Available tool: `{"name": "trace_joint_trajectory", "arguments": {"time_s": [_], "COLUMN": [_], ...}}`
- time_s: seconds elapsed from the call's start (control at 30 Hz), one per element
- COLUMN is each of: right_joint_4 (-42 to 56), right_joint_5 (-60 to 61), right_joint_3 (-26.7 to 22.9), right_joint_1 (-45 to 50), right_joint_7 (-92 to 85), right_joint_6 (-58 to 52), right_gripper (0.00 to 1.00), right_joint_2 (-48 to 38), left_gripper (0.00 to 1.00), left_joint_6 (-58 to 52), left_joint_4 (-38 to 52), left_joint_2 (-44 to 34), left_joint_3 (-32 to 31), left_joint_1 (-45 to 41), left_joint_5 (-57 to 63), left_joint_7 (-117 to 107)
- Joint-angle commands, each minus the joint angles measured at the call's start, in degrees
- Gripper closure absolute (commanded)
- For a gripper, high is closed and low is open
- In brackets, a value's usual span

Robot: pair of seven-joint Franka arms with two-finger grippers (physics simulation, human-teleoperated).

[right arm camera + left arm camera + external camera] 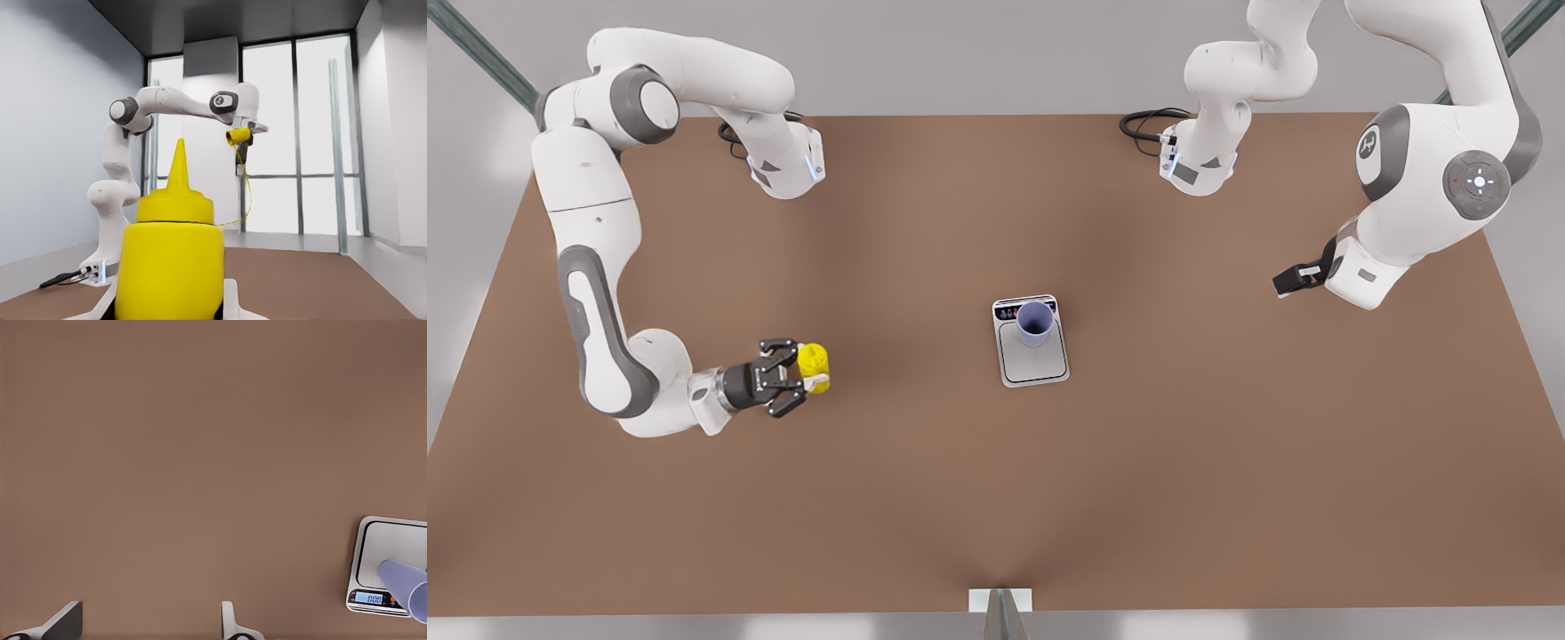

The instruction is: Move cup to the weight, pick up sauce bottle, pour sauce

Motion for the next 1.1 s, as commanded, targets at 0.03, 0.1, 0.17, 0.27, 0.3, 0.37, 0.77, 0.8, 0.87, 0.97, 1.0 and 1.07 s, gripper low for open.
{"name": "trace_joint_trajectory", "arguments": {"time_s": [0.03, 0.1, 0.17, 0.27, 0.3, 0.37, 0.77, 0.8, 0.87, 0.97, 1.0, 1.07], "right_joint_4": [0.08, 0.43, 0.52, 0.60, 0.60, 0.60, 1.48, 1.57, 1.48, 1.48, 1.48, 1.57], "right_joint_5": [-0.17, -0.17, -0.44, -0.70, -0.79, -0.70, -1.75, -2.46, -2.54, -2.63, -2.63, -4.13], "right_joint_3": [0.00, -0.09, -0.26, -0.44, -0.44, -0.44, -2.72, -2.72, -2.99, -4.04, -4.13, -4.22], "right_joint_1": [0.40, 0.67, 0.31, -0.04, -0.13, 0.05, 0.58, 0.40, 0.40, 0.49, 0.58, 0.40], "right_joint_7": [-2.73, -7.91, -10.37, -11.34, -11.34, -11.34, -12.48, -12.48, -12.57, -12.92, -12.92, -12.75], "right_joint_6": [-0.41, -0.41, -0.41, -0.50, -0.50, -0.85, -0.67, -0.67, -0.67, -0.67, -0.67, -0.58], "right_gripper": [0.50, 0.50, 0.50, 0.50, 0.50, 0.50, 0.48, 0.47, 0.47, 0.45, 0.44, 0.43], "right_joint_2": [1.64, 5.51, 7.53, 9.64, 9.73, 11.13, 14.39, 14.39, 14.47, 14.65, 14.65, 14.65], "left_gripper": [0.00, 0.00, 0.00, 0.00, 0.00, 0.00, 0.00, 0.00, 0.00, 0.00, 0.00, 0.00], "left_joint_6": [0.00, 0.00, 0.00, 0.00, 0.00, 0.00, -0.09, -0.09, -0.35, -0.35, -0.35, -0.35], "left_joint_4": [0.00, 0.00, 0.00, 0.00, 0.00, 0.00, 0.00, 0.00, 0.00, 0.00, 0.00, 0.00], "left_joint_2": [0.00, 0.00, 0.00, 0.09, 0.09, 0.09, 0.52, 0.52, 0.61, 0.96, 0.96, 0.96], "left_joint_3": [-0.02, -0.02, -0.02, -0.02, -0.02, -0.02, -0.02, -0.02, -0.02, -0.02, -0.02, -0.02], "left_joint_1": [-0.04, -0.04, -0.13, -0.13, -0.13, -0.22, -0.22, -0.22, -0.22, -0.22, -0.22, -0.22], "left_joint_5": [0.07, 0.07, -0.01, 0.07, -0.01, -0.01, -0.01, -0.01, -0.01, 0.07, 0.07, -0.01], "left_joint_7": [-0.02, -0.02, -0.02, -0.02, -0.10, -0.11, -0.19, -0.19, -0.28, -0.19, -0.19, -0.19]}}
